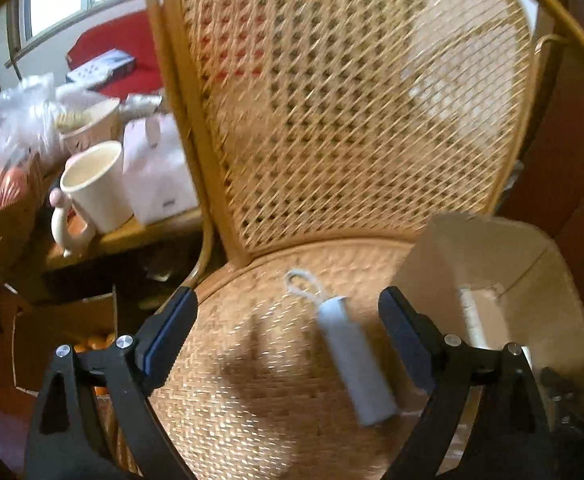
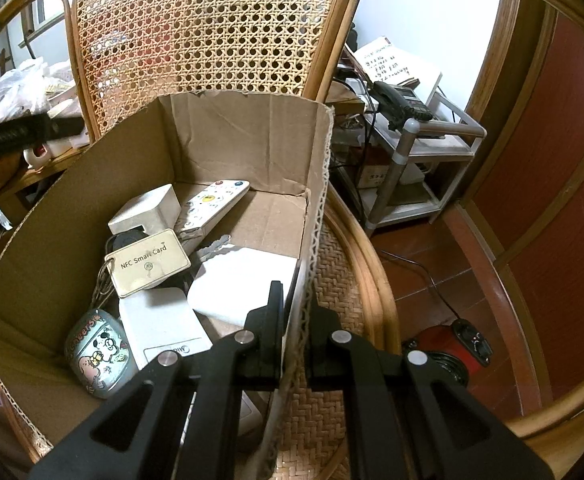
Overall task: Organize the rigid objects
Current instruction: 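Move the left tool down over the grey power bank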
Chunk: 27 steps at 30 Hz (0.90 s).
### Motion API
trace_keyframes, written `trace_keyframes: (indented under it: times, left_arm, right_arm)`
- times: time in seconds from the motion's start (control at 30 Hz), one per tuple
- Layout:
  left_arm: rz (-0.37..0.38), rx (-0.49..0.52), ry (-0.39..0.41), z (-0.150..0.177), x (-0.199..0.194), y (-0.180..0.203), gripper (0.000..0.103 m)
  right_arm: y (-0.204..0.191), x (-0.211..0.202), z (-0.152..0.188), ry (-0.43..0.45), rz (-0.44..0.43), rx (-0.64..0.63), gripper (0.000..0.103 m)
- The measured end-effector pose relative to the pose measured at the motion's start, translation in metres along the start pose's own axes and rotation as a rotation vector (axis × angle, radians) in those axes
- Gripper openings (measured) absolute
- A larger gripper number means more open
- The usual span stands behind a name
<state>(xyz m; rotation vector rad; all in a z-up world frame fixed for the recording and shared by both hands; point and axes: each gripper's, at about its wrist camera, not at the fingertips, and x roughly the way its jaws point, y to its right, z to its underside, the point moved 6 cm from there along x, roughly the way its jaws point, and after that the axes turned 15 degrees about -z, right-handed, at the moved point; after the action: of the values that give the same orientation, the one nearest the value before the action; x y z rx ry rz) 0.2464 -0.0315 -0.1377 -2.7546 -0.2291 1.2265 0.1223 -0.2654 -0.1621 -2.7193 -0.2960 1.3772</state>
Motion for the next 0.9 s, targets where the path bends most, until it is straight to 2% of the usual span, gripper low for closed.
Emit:
trace_keyframes:
  times: [0.13,0.4,0.53,0.7,0.9]
  left_arm:
    - [0.000,-0.004,-0.080,0.008,0.028,-0.003,0.091]
    - [0.019,-0.036,-0.187,0.024,0.063,0.005,0.091]
    - [0.029,-0.045,-0.197,0.026,0.069,0.011,0.092]
    - [0.083,-0.090,-0.238,0.032,0.081,0.021,0.093]
    - [0.098,-0.104,-0.269,0.038,0.086,0.024,0.094]
  right_arm:
    - [0.000,0.000,0.000,0.001,0.004,0.003,0.009]
    - [0.000,0.000,0.000,0.000,0.001,0.001,0.009]
    - [0.000,0.000,0.000,0.000,0.000,0.000,0.009]
    - [0.000,0.000,0.000,-0.001,0.000,0.000,0.010]
    - [0.000,0.001,0.000,-0.001,-0.002,0.001,0.010]
